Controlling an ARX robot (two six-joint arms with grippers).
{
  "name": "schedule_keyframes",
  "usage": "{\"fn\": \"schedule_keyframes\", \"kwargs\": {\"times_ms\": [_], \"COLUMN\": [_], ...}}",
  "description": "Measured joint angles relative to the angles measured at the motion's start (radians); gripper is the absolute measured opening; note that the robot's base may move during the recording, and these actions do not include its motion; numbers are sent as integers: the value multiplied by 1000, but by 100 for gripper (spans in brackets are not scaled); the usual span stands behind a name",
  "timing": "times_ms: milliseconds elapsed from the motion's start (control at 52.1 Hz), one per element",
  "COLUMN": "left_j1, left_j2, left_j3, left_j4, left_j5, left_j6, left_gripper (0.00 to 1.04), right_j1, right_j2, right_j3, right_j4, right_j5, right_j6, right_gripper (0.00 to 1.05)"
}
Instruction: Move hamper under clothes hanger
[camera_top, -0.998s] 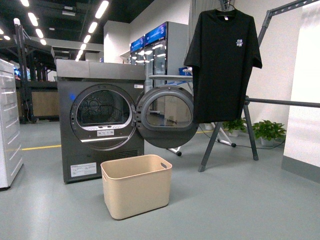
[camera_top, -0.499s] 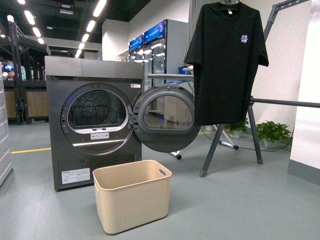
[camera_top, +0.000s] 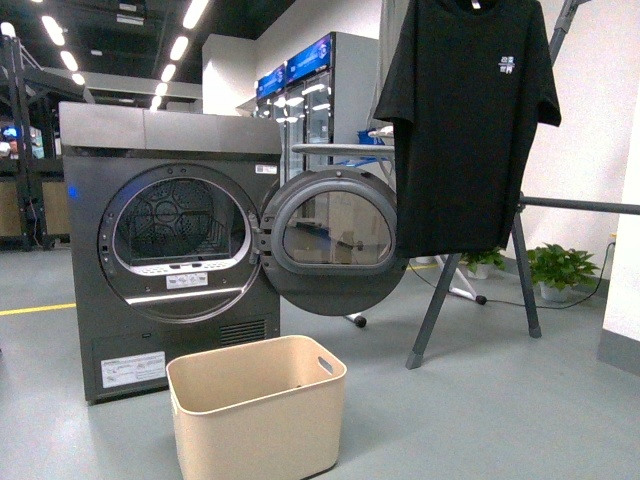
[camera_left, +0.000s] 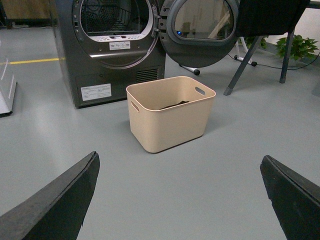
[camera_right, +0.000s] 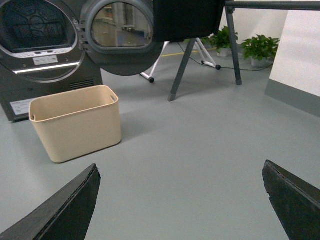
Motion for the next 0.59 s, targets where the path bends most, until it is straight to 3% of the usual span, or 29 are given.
{"fn": "schedule_keyframes", "kwargs": {"times_ms": [595], "left_j1": [0], "left_j2": [-1], "left_j3": [0], "left_j4": [-1], "left_j5": [-1], "left_j6": [0], "left_gripper": [98], "right_j1": [0], "right_j2": [0], "right_j3": [0], "right_j4": [0], "right_j5": [-3], "right_j6": [0], "right_gripper": [97]}}
